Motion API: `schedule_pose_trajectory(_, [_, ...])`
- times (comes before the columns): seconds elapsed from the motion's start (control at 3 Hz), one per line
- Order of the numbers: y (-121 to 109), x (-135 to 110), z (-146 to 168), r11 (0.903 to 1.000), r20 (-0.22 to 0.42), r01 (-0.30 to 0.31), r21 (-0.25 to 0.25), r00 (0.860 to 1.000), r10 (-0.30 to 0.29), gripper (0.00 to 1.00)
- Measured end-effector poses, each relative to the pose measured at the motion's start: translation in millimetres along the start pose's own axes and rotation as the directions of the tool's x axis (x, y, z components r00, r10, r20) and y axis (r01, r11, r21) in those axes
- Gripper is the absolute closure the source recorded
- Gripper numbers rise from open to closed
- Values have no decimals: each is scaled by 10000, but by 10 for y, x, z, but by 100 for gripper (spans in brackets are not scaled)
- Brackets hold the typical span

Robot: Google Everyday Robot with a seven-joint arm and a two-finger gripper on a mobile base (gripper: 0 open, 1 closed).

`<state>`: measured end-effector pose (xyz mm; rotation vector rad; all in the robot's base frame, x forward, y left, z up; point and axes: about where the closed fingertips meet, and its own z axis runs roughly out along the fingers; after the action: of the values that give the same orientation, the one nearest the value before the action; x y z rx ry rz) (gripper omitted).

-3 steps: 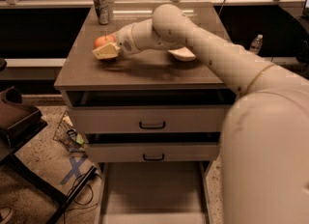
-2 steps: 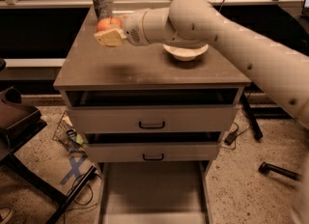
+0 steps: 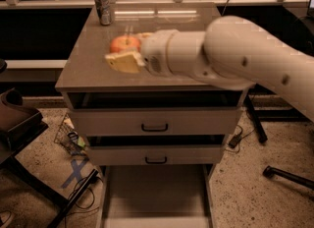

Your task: Place apple into bottom drawer

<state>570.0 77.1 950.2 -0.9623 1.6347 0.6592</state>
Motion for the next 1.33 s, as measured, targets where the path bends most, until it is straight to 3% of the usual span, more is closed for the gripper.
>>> schedule_pose_trajectory(0.33, [-8,707,-469,9968,-1056,-571,553,9924,627,100])
schedule_pose_trajectory(0.67, [-8,1383,-714,9887,-1484,-1113,1006,9809,1256,100])
schedule_pose_trajectory(1.33, [-30,1599,-709,9892,-1742,-941,1126,9782,1129,100])
